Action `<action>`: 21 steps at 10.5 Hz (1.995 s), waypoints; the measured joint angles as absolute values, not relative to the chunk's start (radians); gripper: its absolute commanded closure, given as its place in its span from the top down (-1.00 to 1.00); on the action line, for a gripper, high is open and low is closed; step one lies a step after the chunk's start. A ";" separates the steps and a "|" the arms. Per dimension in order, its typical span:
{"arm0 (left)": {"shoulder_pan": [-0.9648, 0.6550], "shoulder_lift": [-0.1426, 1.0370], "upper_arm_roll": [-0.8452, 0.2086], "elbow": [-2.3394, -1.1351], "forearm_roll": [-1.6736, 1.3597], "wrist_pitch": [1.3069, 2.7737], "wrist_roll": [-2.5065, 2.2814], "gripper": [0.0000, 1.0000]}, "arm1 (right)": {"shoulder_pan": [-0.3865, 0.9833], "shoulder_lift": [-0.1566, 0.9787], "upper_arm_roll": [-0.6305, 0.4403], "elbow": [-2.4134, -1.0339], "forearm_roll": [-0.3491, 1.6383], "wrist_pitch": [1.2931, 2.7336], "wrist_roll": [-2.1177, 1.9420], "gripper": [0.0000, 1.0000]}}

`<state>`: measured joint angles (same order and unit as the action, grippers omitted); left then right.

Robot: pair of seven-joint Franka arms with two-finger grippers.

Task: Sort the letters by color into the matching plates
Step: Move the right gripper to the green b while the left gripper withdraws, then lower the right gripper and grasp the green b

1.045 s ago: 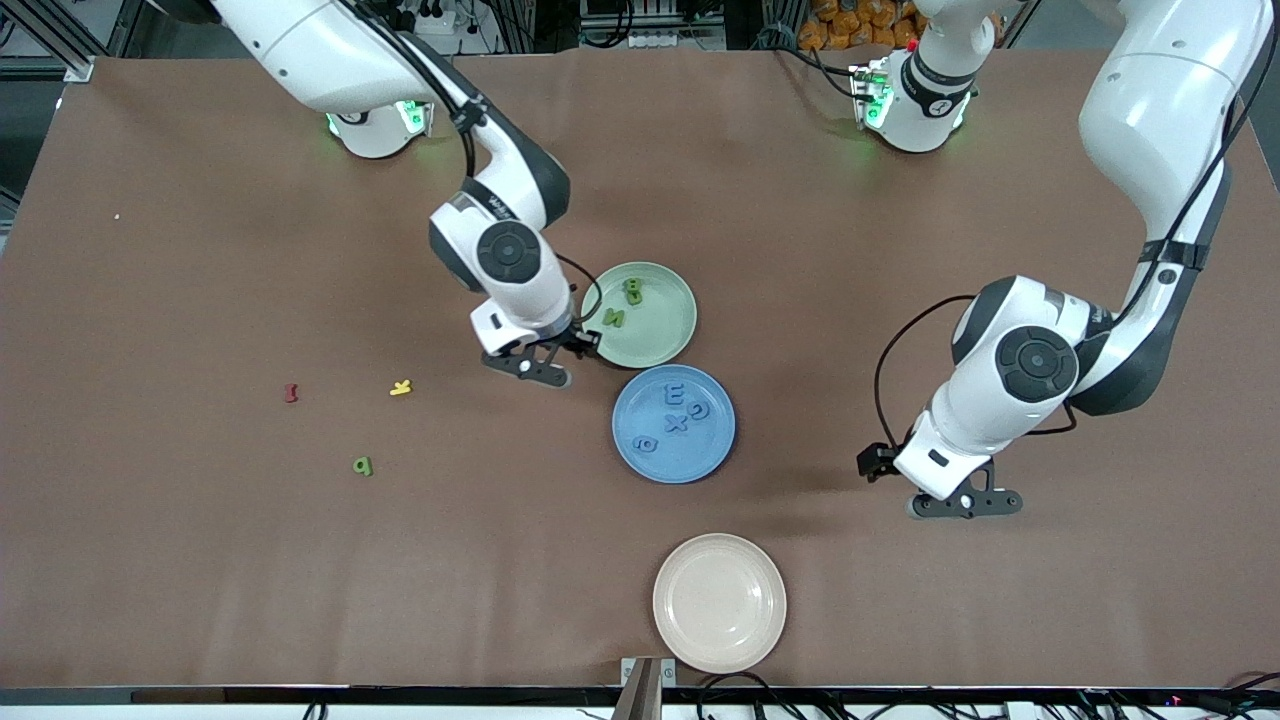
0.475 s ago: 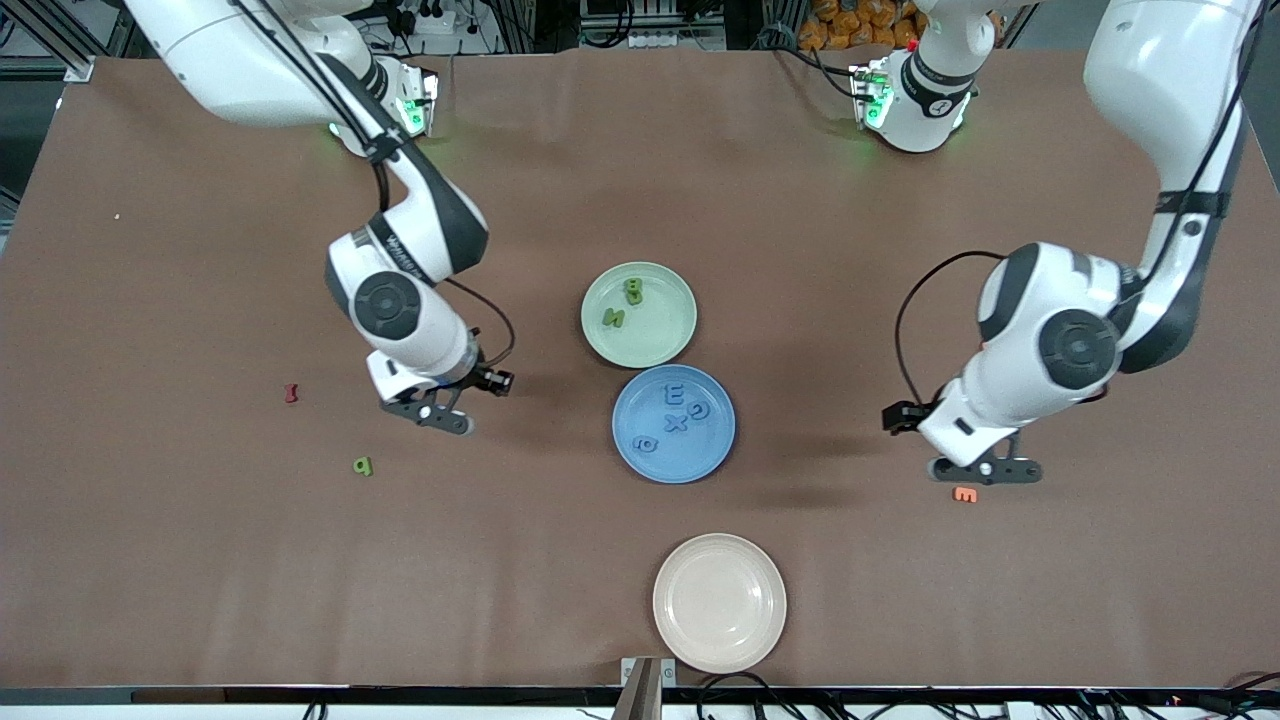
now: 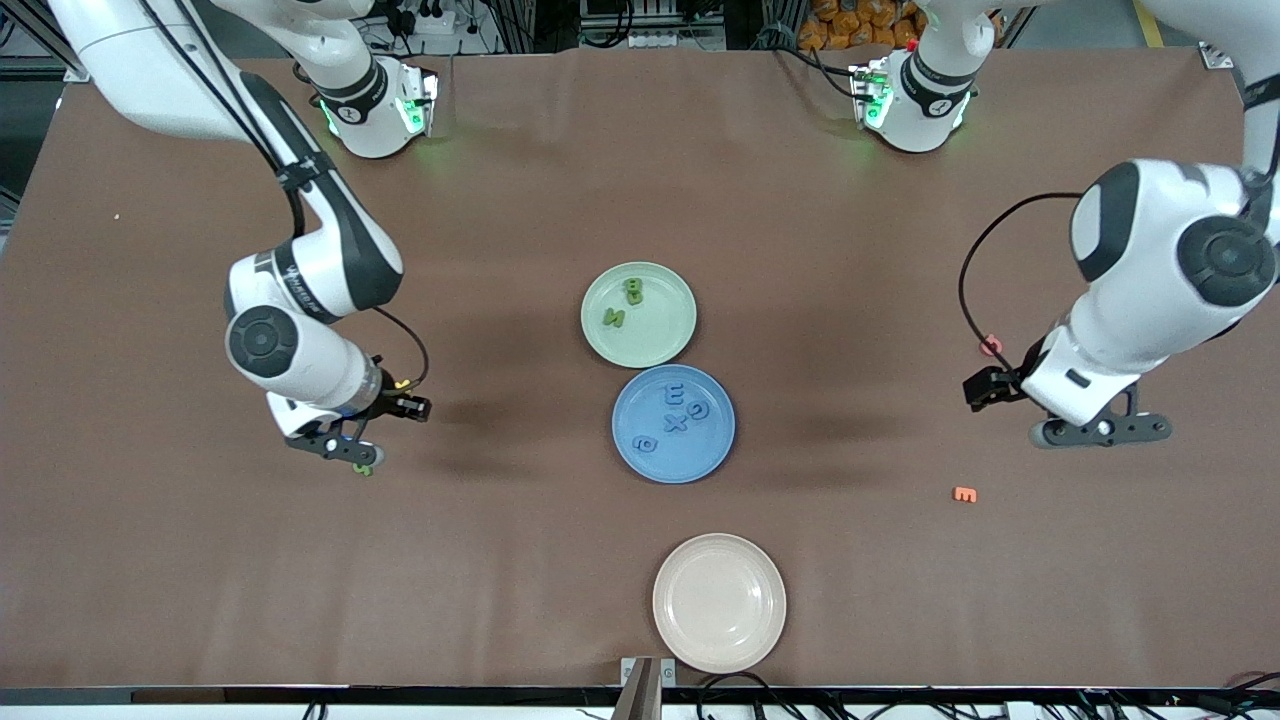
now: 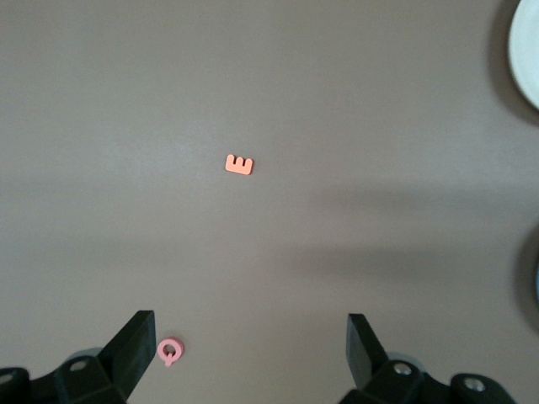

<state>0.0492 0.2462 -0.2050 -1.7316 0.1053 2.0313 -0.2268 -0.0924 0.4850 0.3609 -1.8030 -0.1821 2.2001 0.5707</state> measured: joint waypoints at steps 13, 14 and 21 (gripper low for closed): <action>0.003 -0.064 -0.072 -1.743 0.007 1.759 -0.015 1.00 | -0.130 0.547 0.120 -1.794 -0.181 2.436 0.090 0.11; 0.007 -0.065 -0.071 -1.733 0.007 1.753 -0.005 1.00 | -0.125 0.574 0.121 -1.776 -0.181 2.449 0.090 0.11; 0.013 -0.064 -0.068 -1.662 0.005 1.642 0.001 1.00 | -0.057 0.657 0.128 -1.710 -0.130 2.455 -0.028 0.12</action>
<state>0.0131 -0.0645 -0.0681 -1.6625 0.0049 1.6425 0.0011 -0.0568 0.6571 0.1276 -1.7101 -0.1300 2.4548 -0.0281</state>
